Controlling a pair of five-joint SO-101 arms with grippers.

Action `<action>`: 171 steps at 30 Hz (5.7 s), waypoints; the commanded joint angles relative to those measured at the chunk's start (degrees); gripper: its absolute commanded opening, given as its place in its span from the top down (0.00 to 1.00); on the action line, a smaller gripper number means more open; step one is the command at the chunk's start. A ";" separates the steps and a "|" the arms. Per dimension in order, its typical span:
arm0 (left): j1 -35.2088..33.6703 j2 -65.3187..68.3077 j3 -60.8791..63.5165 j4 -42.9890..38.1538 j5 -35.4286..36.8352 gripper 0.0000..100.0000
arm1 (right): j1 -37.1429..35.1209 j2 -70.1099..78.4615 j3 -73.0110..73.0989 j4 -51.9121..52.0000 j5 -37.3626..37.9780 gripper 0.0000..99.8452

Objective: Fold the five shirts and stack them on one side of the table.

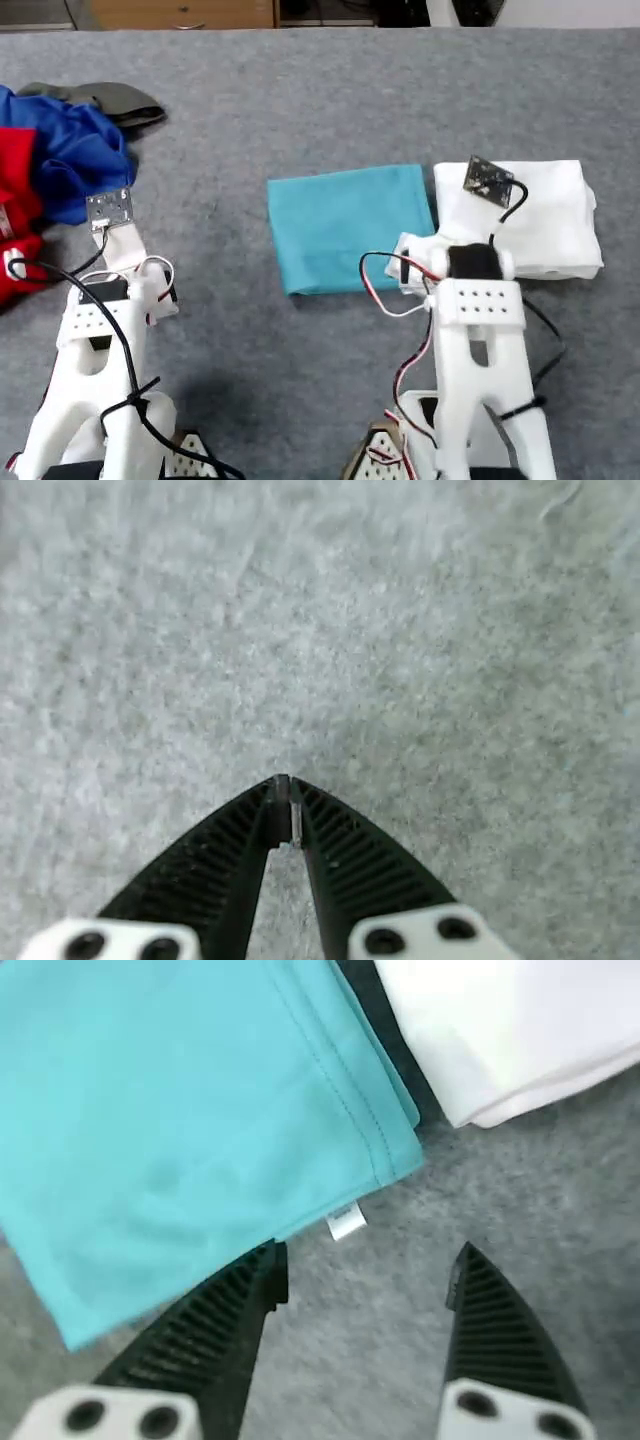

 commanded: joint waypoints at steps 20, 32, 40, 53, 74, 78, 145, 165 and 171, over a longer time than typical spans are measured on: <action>2.64 -0.75 -0.53 -0.53 -0.18 0.98 | -4.00 2.95 12.53 -23.82 -7.47 0.73; 2.29 -0.75 -0.53 -0.44 -0.09 0.98 | -3.56 14.64 7.43 -24.88 -8.97 0.73; 2.29 -0.75 -0.53 -0.44 -0.09 0.98 | -3.65 20.18 4.53 -25.32 -9.23 0.73; 2.29 -0.66 -0.53 -0.44 -0.09 0.98 | -3.47 26.86 3.56 -32.44 -9.14 0.79; 2.29 -0.66 -0.18 -0.88 -0.62 0.98 | 0.22 10.15 4.44 -25.23 -2.29 1.00; 2.29 -0.66 -0.18 -0.88 -0.62 0.98 | 3.38 8.66 1.36 -24.97 1.41 1.00; 2.20 -0.66 0.00 -0.79 -2.55 0.98 | -4.35 21.58 -0.92 -24.62 1.23 0.74; 2.20 -0.66 0.00 -0.79 -2.55 0.98 | -4.44 26.95 1.19 -31.56 -0.09 0.80; 2.29 -0.66 0.00 -0.70 -2.55 0.98 | -5.32 34.68 -2.86 -32.18 0.35 0.97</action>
